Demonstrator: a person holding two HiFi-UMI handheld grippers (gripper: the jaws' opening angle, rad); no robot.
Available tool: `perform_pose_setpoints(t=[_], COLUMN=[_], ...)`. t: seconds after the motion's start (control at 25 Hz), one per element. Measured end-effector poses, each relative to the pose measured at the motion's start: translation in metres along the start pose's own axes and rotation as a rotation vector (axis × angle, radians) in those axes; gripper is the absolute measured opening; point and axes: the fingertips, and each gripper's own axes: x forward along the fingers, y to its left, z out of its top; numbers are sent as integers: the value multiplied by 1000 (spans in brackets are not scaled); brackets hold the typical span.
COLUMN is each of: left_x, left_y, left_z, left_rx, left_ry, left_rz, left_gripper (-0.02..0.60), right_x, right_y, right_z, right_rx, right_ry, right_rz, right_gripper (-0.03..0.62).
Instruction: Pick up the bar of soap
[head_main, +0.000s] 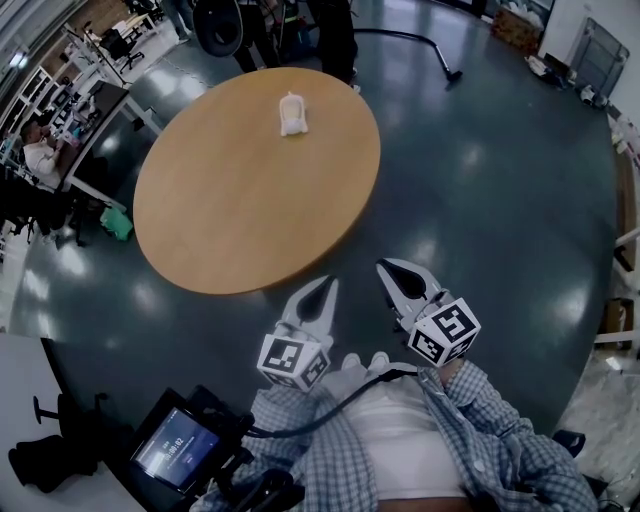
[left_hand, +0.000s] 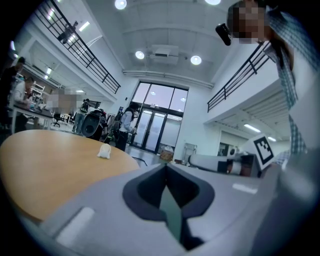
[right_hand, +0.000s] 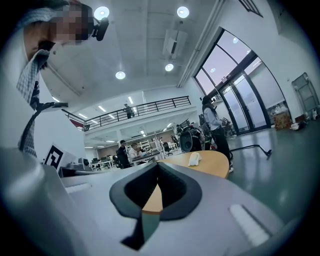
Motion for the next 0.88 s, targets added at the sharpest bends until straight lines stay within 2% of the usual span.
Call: perform_pose_setpoints(t=[0.2, 0.6, 0.88], left_x=[3, 21, 45], left_y=[1, -10, 17], left_z=[7, 2, 2], left_rx=[20, 19, 10], left_ry=[-9, -35, -41], left_rz=[8, 50, 68], left_gripper=[-2, -2, -2], right_x=[-7, -32, -3], right_y=[-1, -33, -58], right_z=[4, 1, 2], right_rx=[-18, -20, -22], right_ry=[-3, 16, 25], right_rz=[4, 0, -1], right_gripper=[5, 5, 5])
